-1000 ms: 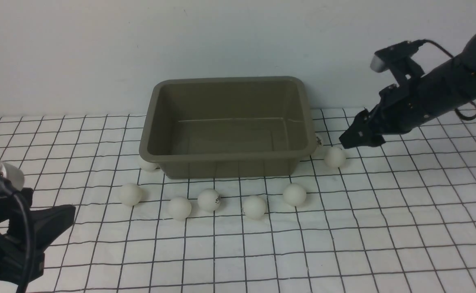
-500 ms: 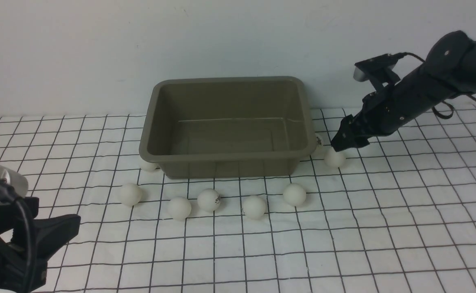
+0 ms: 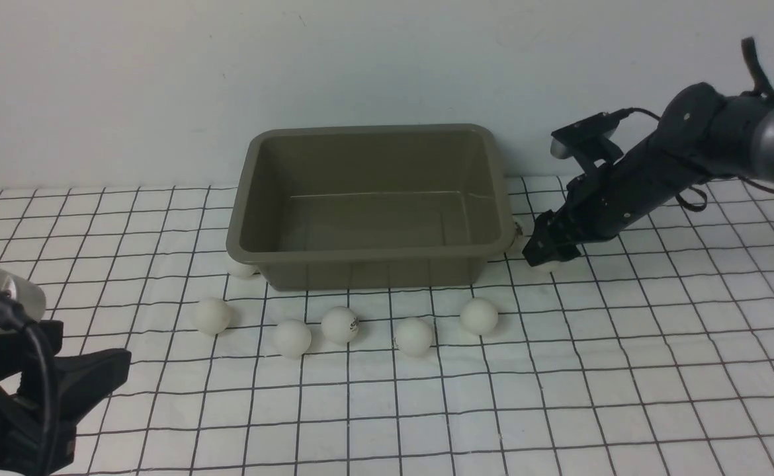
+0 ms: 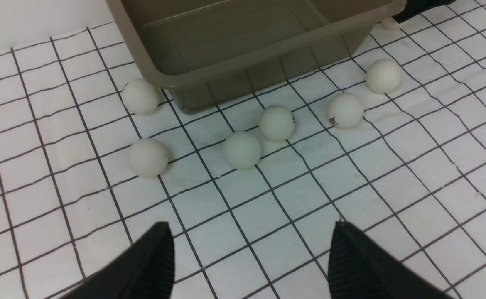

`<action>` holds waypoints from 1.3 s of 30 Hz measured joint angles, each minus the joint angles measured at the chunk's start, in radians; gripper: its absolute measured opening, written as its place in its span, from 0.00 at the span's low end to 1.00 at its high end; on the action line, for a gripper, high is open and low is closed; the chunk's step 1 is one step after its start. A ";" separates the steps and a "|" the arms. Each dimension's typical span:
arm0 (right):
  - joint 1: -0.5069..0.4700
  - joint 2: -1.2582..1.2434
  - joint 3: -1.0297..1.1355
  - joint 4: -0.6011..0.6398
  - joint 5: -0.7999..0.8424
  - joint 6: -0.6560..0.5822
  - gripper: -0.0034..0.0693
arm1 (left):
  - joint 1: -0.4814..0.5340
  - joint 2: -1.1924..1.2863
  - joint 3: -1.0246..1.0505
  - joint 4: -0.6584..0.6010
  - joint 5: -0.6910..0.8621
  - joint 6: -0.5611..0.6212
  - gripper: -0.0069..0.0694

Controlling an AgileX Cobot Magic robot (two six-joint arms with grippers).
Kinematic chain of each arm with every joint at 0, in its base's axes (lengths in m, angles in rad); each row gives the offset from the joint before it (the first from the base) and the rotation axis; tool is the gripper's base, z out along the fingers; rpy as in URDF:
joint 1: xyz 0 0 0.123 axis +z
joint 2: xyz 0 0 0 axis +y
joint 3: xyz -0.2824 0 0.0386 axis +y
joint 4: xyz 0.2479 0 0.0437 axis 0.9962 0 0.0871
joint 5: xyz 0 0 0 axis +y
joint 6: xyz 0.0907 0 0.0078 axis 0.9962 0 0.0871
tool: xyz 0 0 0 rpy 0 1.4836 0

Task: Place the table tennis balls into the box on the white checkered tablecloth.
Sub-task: 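Reach for and grasp a ping pong ball on the table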

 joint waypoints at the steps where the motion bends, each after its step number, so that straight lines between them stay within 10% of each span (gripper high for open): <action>1: 0.001 0.001 0.000 -0.003 -0.006 0.000 0.70 | 0.000 0.000 0.000 0.001 0.000 0.000 0.68; 39: 0.001 0.012 -0.002 -0.038 -0.050 0.005 0.54 | 0.000 0.000 0.000 0.001 0.004 0.000 0.68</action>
